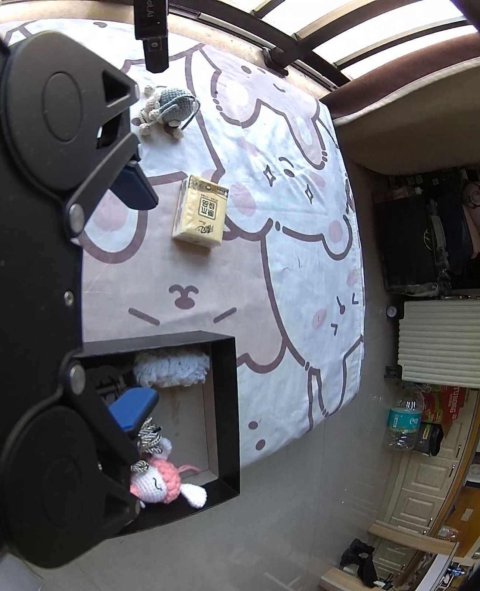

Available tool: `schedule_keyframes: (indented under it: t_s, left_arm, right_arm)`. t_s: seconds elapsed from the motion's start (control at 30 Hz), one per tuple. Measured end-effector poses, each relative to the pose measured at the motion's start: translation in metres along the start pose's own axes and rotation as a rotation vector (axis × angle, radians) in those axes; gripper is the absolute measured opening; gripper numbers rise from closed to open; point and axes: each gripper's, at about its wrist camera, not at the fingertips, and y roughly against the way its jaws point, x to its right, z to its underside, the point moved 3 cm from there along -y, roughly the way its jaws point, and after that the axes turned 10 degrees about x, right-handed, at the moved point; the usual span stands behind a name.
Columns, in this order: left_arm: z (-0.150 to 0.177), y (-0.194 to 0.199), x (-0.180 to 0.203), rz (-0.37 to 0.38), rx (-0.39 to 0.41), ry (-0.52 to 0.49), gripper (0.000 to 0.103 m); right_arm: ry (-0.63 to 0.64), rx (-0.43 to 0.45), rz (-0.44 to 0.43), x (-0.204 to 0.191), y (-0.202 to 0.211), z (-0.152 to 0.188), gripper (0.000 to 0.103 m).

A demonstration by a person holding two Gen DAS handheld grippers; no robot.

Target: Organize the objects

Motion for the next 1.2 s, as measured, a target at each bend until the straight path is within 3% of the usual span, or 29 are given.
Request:
schedule_keyframes:
  t_s: [0.47,0.7,1.0,1.2]
  left_arm:
    - [-0.001,-0.007,-0.003,-0.009,0.014,-0.015,0.103]
    - [-0.004,-0.016,-0.008,-0.008,0.016,0.015,0.100]
    - [-0.009,-0.033,-0.014,-0.007,0.026,0.042,0.092]
    - [-0.011,-0.050,-0.019,0.001,0.015,0.062,0.086]
  right_arm:
    - [-0.002,-0.005,-0.038,-0.027,-0.011,-0.004,0.103]
    - [-0.043,-0.021,-0.063,-0.037,-0.024,-0.026,0.103]
    - [0.006,-0.060,-0.054,-0.053,-0.059,-0.043,0.103]
    - [-0.055,-0.101,-0.057,-0.058,-0.088,-0.048,0.103]
